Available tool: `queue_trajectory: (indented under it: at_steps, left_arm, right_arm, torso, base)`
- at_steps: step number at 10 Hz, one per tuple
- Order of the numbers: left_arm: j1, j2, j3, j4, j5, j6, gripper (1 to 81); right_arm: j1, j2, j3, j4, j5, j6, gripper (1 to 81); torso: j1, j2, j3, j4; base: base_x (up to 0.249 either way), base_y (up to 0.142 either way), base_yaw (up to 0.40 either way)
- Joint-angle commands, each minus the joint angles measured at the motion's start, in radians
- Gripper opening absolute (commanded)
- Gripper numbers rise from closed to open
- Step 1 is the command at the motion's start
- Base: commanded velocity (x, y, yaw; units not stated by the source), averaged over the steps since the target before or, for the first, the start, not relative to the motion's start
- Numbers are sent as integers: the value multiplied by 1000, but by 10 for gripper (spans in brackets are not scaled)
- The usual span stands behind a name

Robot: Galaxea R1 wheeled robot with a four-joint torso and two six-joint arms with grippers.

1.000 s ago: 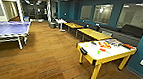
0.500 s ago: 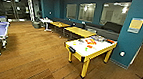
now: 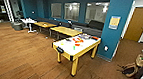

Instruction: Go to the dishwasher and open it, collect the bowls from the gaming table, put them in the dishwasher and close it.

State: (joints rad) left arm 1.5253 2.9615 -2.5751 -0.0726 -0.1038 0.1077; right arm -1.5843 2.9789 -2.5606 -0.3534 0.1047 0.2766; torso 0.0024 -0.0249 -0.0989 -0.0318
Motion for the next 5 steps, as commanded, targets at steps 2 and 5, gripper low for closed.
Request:
queue_trajectory:
  at_steps: [2, 5]
  left_arm:
    - [-36, -5, 6, -7, 55, 1, 811]
    - [-35, -5, 6, -7, 55, 1, 811]
  right_arm:
    - [34, 4, 10, -18, -46, -5, 811]
    - [36, 7, 10, -18, -48, -5, 811]
  torso:
    - [0, 0, 0, 0]
    - [0, 0, 0, 0]
  base:
    - [0, 0, -400]
    - [0, -177, -133]
